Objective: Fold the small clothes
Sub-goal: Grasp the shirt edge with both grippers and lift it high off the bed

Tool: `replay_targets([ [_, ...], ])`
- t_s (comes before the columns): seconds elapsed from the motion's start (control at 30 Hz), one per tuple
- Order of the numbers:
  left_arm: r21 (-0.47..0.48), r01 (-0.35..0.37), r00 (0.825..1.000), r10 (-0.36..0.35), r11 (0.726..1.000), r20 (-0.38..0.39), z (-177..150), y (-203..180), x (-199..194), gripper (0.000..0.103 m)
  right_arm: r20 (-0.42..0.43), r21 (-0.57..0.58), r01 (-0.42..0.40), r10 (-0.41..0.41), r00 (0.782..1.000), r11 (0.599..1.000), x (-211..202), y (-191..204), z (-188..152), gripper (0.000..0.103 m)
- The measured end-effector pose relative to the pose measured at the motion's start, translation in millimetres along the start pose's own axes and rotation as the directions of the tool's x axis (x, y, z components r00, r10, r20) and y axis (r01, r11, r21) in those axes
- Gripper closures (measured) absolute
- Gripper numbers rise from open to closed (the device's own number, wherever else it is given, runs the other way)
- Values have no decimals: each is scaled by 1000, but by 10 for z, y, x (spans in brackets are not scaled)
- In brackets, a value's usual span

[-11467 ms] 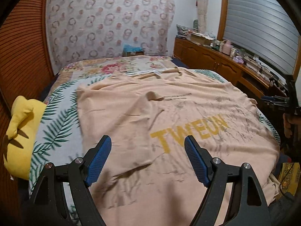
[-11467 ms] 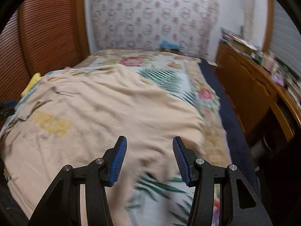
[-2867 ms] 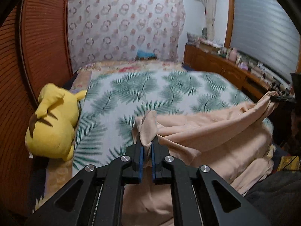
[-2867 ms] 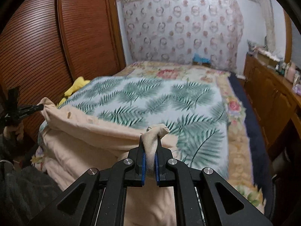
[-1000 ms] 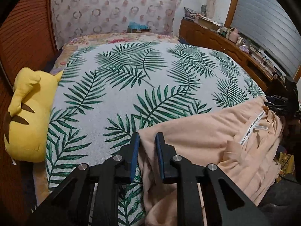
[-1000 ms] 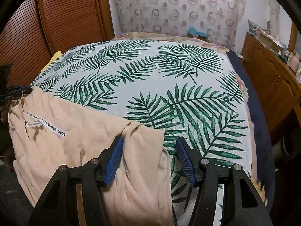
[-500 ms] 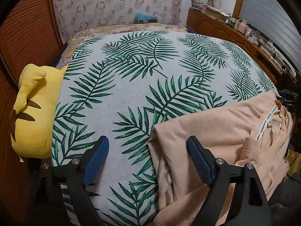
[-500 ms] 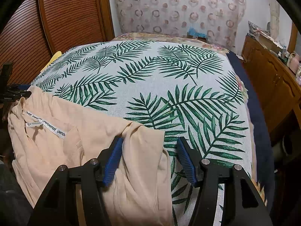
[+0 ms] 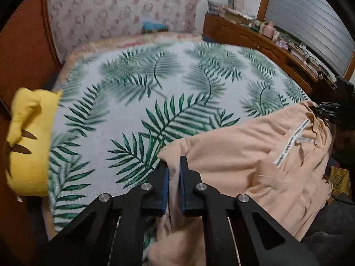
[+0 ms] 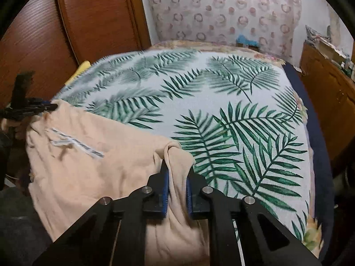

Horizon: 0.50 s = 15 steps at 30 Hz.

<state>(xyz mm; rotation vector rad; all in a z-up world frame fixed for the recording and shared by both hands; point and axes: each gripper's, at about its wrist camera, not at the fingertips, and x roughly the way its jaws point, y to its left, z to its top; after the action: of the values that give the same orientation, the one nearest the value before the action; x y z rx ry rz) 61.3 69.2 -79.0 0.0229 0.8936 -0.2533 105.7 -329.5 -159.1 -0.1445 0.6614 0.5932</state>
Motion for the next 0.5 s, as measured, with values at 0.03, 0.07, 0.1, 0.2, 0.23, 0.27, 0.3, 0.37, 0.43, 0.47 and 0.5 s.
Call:
replay_targets([
  [0.03,-3,-3,999,3,1000,32,0,-37,-119,94,19,-3,-8,8,1000,1000,-84,23,-3,92],
  [0.07,-10,-3,998,4,1000,65,4,-59,-242,94,39,-3,-9,9,999,1000,-176,40,-4,92],
  [0.1,-19,-2,995,4,1000,99,5,-74,-382,94,62,-1,-8,8,998,1000,-285,55,2,92],
  [0.2,-32,-5,979,11,999,201,30,-120,-833,94,142,-8,6,-4,990,1000,-709,126,39,92],
  [0.23,-32,-12,973,19,999,232,48,-137,-976,95,166,-13,13,-11,986,1000,-843,152,54,92],
  [0.27,-31,-14,963,22,999,268,72,-155,-1141,95,192,-16,18,-15,981,1000,-986,183,77,92],
  [0.3,-30,-15,957,23,999,290,99,-169,-1243,95,215,-21,22,-17,977,1000,-1116,215,95,93],
  [0.37,-23,-22,934,29,999,355,154,-218,-1537,95,270,-36,34,-23,963,999,-1403,285,154,93],
  [0.43,-16,-35,912,39,999,407,216,-262,-1746,95,321,-48,43,-25,947,998,-1684,342,225,93],
  [0.47,-11,-40,899,41,999,436,253,-289,-1874,95,347,-50,46,-26,938,998,-1810,364,263,93],
  [0.5,-8,-43,886,42,999,462,289,-310,-1982,95,365,-52,49,-27,931,997,-1920,383,295,93],
])
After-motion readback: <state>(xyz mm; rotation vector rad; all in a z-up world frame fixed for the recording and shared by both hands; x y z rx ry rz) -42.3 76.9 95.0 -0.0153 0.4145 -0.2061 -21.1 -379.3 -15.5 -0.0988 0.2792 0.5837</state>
